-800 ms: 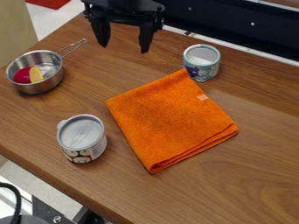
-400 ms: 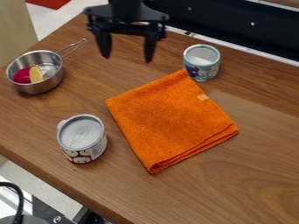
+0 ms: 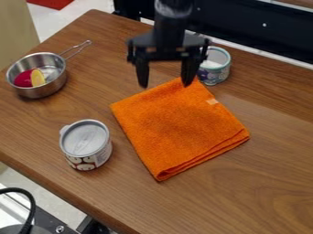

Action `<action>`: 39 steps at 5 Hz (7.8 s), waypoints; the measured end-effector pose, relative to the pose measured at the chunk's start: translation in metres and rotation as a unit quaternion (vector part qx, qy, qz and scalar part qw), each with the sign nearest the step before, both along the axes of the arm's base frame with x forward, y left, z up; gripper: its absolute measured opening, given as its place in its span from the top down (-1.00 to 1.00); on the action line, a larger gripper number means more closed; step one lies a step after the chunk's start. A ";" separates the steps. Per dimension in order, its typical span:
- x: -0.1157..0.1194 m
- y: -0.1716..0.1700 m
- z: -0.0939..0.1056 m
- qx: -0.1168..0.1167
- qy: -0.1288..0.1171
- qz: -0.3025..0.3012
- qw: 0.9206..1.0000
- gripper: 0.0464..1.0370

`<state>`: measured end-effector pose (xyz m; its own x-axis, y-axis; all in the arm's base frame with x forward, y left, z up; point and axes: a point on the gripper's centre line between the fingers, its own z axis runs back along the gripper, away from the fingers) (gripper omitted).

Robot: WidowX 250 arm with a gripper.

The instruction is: Moved the orange cloth to the upper right side of the table

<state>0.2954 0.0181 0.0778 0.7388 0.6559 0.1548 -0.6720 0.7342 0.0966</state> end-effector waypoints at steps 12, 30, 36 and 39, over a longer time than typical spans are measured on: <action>-0.031 -0.086 -0.067 -0.028 -0.024 0.040 0.999 0.99; 0.099 -0.146 -0.056 -0.108 -0.050 0.235 0.965 0.24; 0.098 -0.156 -0.022 -0.102 -0.038 0.244 0.964 -0.92; 0.085 -0.151 0.027 -0.059 -0.003 0.209 0.976 -0.92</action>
